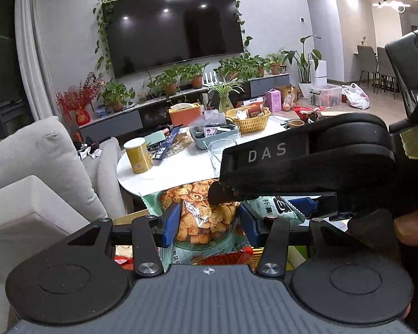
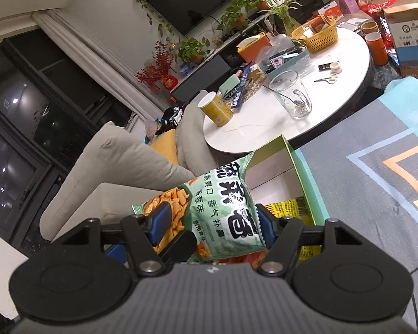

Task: Organize snacks
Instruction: 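Lift the cracker bag with the right gripper over the green box, then open the right gripper to drop the cracker bag into the box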

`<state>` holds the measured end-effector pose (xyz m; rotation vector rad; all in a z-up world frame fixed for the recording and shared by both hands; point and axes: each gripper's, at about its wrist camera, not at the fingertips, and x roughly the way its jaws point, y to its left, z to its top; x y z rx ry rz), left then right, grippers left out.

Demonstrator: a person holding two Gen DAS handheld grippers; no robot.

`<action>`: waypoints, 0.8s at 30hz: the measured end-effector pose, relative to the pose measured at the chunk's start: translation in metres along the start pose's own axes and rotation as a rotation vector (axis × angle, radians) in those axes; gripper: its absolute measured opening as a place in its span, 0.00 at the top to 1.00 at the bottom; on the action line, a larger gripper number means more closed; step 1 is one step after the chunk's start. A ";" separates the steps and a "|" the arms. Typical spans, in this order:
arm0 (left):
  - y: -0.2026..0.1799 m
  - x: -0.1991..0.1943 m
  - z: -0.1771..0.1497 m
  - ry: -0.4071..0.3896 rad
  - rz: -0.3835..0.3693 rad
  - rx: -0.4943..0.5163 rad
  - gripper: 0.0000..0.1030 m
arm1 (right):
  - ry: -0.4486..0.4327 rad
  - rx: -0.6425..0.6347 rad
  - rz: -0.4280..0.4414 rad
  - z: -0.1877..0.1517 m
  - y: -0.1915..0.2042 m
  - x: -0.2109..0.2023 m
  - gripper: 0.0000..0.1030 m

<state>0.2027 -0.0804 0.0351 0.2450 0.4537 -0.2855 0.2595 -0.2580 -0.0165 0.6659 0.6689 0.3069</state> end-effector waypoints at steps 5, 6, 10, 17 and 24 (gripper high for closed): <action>0.002 0.017 -0.003 0.017 -0.013 0.006 0.56 | 0.001 0.003 -0.025 0.001 -0.005 0.011 0.42; 0.002 0.020 -0.004 0.020 -0.016 0.005 0.56 | 0.002 0.003 -0.028 0.001 -0.005 0.013 0.42; 0.007 0.033 -0.006 0.038 -0.023 -0.003 0.56 | 0.013 0.004 -0.040 0.000 -0.008 0.024 0.42; 0.026 0.043 -0.015 0.056 0.051 -0.019 0.55 | -0.056 -0.078 -0.138 -0.001 -0.010 0.019 0.42; 0.033 0.032 -0.020 0.065 0.066 -0.050 0.55 | -0.060 -0.085 -0.156 -0.001 -0.009 0.008 0.42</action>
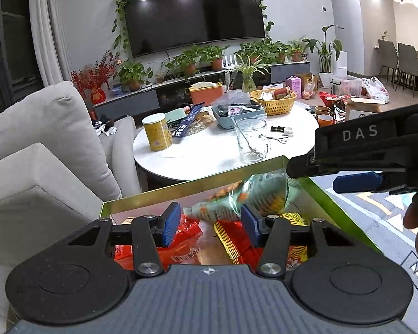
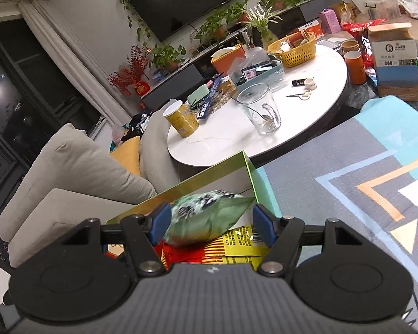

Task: Organize snacks
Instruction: 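Open the right gripper to drop the cracker bag into the box, then move the right gripper to the orange wafer packet while the left gripper approaches the brown nut packet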

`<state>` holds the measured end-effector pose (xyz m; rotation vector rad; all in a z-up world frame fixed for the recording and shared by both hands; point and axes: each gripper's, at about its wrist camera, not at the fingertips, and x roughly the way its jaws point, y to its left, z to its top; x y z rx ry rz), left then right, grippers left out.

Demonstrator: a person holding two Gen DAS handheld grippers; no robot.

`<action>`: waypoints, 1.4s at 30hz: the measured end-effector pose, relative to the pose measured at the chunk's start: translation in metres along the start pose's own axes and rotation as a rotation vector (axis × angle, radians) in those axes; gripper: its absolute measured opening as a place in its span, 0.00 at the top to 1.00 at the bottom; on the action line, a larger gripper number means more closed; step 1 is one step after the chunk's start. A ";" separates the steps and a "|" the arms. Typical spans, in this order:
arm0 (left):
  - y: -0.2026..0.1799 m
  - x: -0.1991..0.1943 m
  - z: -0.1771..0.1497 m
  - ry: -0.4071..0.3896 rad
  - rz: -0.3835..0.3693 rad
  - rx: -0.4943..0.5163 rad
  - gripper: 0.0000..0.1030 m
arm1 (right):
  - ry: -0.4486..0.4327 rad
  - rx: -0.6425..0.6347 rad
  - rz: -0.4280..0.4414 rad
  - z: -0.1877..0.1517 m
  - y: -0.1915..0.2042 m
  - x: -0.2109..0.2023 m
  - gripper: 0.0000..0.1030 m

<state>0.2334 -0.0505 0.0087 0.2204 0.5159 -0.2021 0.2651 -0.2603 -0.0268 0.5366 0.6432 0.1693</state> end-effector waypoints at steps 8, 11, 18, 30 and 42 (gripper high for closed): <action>-0.012 -0.033 0.005 0.001 0.048 0.037 0.52 | -0.010 -0.026 0.018 0.001 0.009 -0.022 0.42; -0.020 -0.054 0.008 -0.023 0.095 0.065 0.46 | -0.021 -0.037 0.026 0.000 0.011 -0.034 0.42; -0.030 -0.100 0.011 -0.082 0.098 0.072 0.41 | -0.018 -0.059 0.050 -0.011 0.017 -0.057 0.42; -0.028 -0.141 -0.005 -0.092 0.123 0.054 0.38 | 0.005 -0.109 0.071 -0.037 0.028 -0.088 0.42; 0.005 -0.146 -0.084 0.099 0.062 -0.128 0.38 | 0.128 -0.213 0.047 -0.093 0.026 -0.095 0.42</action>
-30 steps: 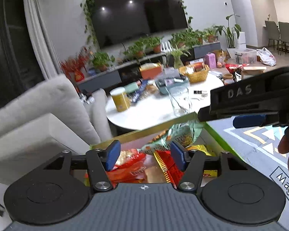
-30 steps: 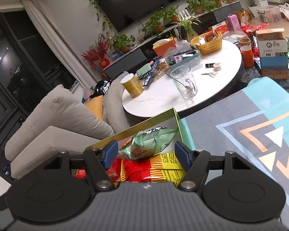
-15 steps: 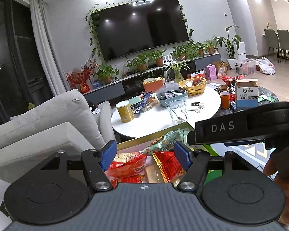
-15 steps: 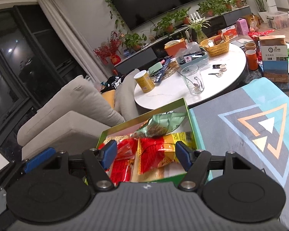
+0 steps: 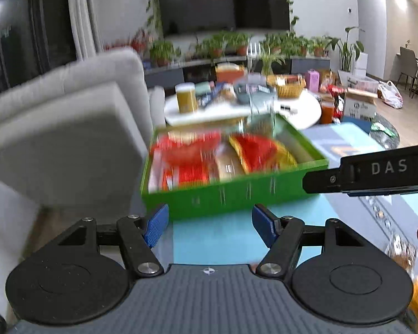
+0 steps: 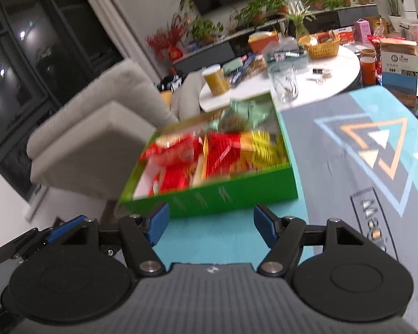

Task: Organize snacks
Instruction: 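Move the right gripper to the orange wafer packet while the left gripper approaches the brown nut packet, then grasp the orange wafer packet with the right gripper while the left gripper grasps the brown nut packet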

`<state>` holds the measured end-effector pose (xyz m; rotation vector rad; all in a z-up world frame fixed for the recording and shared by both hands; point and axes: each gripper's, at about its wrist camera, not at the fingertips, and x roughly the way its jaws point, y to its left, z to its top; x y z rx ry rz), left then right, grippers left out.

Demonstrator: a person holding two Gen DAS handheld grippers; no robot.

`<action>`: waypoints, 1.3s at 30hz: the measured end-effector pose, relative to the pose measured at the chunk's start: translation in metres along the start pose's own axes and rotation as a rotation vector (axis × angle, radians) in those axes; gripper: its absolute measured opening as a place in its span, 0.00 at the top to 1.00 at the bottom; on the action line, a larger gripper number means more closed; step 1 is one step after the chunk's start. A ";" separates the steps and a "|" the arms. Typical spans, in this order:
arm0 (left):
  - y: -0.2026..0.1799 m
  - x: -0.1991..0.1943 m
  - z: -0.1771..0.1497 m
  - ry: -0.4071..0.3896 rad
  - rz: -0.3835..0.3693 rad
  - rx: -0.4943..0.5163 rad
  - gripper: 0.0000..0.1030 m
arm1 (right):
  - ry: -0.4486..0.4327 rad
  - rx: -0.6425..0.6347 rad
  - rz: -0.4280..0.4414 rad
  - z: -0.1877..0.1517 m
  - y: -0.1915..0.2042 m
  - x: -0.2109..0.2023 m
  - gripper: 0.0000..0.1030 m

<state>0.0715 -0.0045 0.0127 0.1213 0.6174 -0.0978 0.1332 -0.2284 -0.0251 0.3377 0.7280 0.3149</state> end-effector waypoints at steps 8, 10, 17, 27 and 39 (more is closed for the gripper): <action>-0.007 0.014 -0.034 0.120 -0.064 -0.008 0.38 | 0.054 -0.040 -0.011 -0.027 0.001 -0.003 0.42; -0.010 0.016 -0.042 0.130 -0.068 0.001 0.38 | 0.053 -0.062 -0.022 -0.032 0.002 -0.007 0.42; -0.025 0.022 -0.051 0.166 -0.135 0.005 0.38 | 0.043 -0.059 -0.039 -0.040 -0.005 -0.020 0.42; -0.025 0.042 -0.065 0.237 -0.133 -0.035 0.49 | 0.052 -0.079 -0.022 -0.047 -0.004 -0.025 0.42; 0.014 0.016 -0.056 0.151 -0.015 -0.130 0.53 | 0.117 -0.233 0.018 -0.070 0.021 -0.019 0.42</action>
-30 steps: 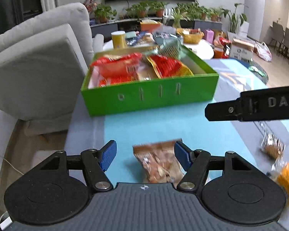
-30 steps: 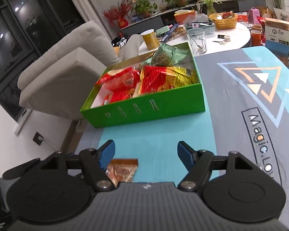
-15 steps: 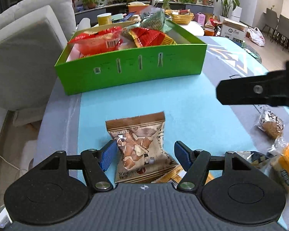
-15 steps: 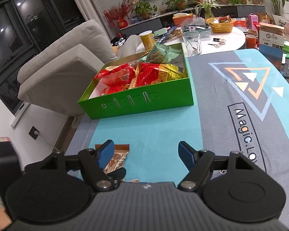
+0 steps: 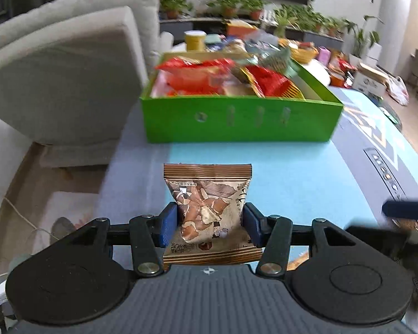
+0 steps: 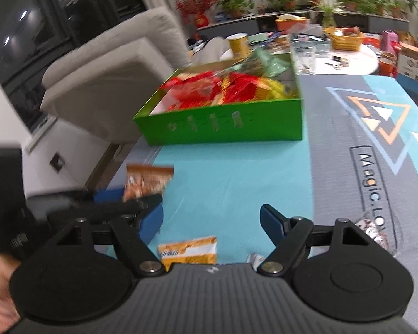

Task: Organize snacks
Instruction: 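Grasp the orange wafer packet with the right gripper while the left gripper grasps the brown nut packet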

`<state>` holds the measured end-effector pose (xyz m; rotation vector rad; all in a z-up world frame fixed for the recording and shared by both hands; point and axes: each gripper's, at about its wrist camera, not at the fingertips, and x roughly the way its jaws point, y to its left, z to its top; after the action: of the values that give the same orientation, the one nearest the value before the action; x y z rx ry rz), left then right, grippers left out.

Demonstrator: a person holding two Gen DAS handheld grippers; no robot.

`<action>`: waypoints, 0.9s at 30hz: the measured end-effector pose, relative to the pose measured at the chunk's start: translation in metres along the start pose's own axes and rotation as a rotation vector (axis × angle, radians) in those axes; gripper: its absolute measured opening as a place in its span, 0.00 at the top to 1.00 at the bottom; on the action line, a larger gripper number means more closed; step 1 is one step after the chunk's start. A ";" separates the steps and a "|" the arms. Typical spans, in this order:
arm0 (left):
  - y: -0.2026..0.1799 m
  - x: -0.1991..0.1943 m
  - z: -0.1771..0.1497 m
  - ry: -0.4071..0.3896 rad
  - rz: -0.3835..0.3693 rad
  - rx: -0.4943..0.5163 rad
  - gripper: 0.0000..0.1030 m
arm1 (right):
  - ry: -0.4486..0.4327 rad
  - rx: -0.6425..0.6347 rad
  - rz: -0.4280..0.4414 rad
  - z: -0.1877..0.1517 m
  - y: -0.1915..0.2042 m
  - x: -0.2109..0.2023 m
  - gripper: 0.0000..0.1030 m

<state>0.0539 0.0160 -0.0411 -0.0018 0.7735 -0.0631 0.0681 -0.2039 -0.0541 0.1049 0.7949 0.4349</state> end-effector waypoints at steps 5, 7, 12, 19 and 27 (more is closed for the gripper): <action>0.009 -0.010 0.001 -0.019 0.015 -0.023 0.53 | 0.074 -0.098 0.003 -0.015 0.022 0.014 0.40; 0.011 -0.012 0.000 -0.023 0.019 -0.026 0.53 | 0.103 -0.117 -0.011 -0.020 0.028 0.021 0.40; 0.011 -0.015 -0.003 -0.026 0.014 -0.029 0.53 | 0.145 -0.162 -0.034 -0.032 0.035 0.029 0.40; 0.009 -0.015 -0.002 -0.028 0.006 -0.027 0.53 | 0.169 -0.179 -0.082 -0.039 0.035 0.038 0.40; 0.010 -0.014 0.000 -0.025 0.003 -0.026 0.53 | 0.157 -0.175 -0.087 -0.035 0.034 0.038 0.46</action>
<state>0.0442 0.0268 -0.0318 -0.0261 0.7489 -0.0497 0.0550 -0.1595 -0.0955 -0.1276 0.9083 0.4316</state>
